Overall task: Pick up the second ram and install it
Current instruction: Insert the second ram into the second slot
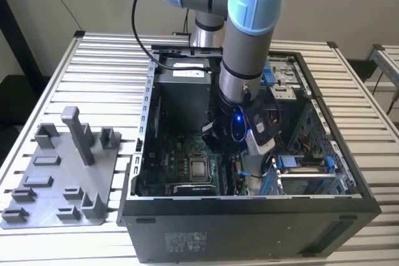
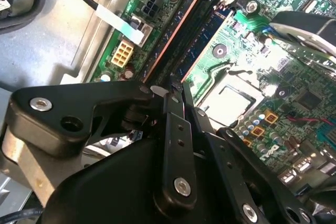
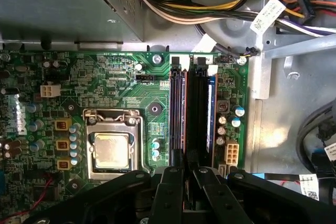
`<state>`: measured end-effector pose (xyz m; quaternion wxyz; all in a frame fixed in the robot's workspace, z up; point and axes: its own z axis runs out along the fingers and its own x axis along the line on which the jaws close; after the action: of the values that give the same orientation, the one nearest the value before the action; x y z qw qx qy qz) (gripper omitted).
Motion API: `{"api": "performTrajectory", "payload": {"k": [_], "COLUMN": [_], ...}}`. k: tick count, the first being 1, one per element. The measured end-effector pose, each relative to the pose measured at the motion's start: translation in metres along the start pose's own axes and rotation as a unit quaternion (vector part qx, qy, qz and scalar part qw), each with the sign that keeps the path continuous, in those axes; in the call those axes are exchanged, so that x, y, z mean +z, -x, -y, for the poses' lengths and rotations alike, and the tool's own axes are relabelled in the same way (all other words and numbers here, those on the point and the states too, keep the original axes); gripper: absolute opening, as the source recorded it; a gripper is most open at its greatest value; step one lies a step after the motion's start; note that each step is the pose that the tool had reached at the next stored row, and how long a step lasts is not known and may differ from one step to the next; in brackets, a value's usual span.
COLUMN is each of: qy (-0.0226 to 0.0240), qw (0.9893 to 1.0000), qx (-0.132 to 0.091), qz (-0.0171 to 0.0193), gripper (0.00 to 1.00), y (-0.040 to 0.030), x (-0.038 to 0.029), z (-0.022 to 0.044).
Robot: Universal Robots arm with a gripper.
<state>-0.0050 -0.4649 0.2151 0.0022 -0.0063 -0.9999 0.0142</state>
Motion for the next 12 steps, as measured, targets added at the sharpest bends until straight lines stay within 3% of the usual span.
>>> {"api": "performTrajectory", "payload": {"k": [2,4,5,12], "qy": [-0.0002,-0.0004,-0.0004,-0.0003], "qw": [1.0000,1.0000,1.0000,1.0000], "qx": [0.000,0.000,0.000,0.000], "qz": [0.0001,0.0000,0.0000,0.0000], "gripper": [0.21,0.21,0.28,0.28], "y": [0.0000,0.0001,0.0001,0.0000], "x": [0.0002,-0.0004,-0.0029,-0.0346], "z": [0.0000,0.0001,0.0002,0.0010]}}
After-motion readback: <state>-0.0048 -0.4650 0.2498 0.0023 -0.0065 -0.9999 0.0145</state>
